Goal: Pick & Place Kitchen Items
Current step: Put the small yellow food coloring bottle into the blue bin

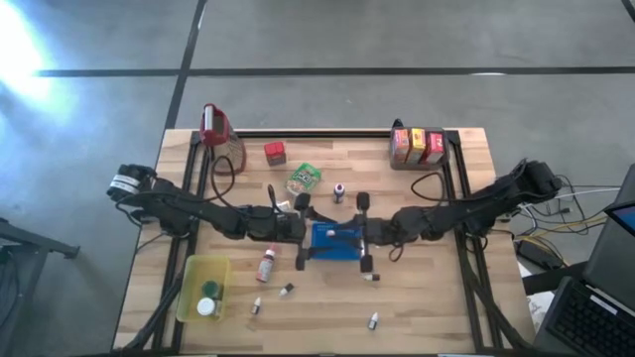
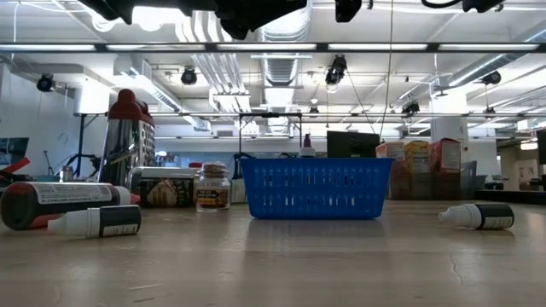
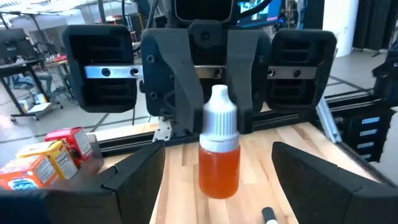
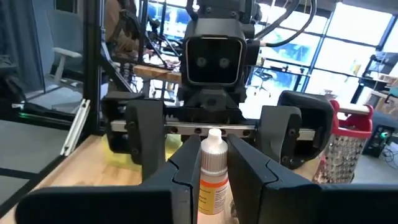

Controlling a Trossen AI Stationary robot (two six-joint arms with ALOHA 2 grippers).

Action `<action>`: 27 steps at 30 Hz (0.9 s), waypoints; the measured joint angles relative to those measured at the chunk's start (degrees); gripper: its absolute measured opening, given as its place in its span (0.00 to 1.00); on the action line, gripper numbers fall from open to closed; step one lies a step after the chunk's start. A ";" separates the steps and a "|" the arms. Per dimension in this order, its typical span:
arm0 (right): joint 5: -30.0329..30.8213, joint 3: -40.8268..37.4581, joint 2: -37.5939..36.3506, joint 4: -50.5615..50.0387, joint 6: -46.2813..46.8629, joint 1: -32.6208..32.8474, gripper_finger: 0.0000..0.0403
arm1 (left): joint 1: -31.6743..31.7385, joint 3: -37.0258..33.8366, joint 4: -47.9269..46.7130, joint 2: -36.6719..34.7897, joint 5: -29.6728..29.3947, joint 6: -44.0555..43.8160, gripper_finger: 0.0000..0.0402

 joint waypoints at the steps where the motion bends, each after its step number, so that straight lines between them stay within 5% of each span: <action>1: 0.04 0.23 0.14 -0.19 0.02 -0.09 0.13 | -0.02 0.00 -0.06 0.06 -0.49 0.43 0.75; 8: 1.68 0.72 0.76 -0.16 0.42 -0.37 0.13 | 0.02 0.00 -0.03 0.07 -2.66 1.22 0.72; 27: 1.67 0.68 0.33 -0.22 -0.79 -0.37 0.13 | -0.02 0.17 -0.67 0.01 -4.17 -0.98 0.38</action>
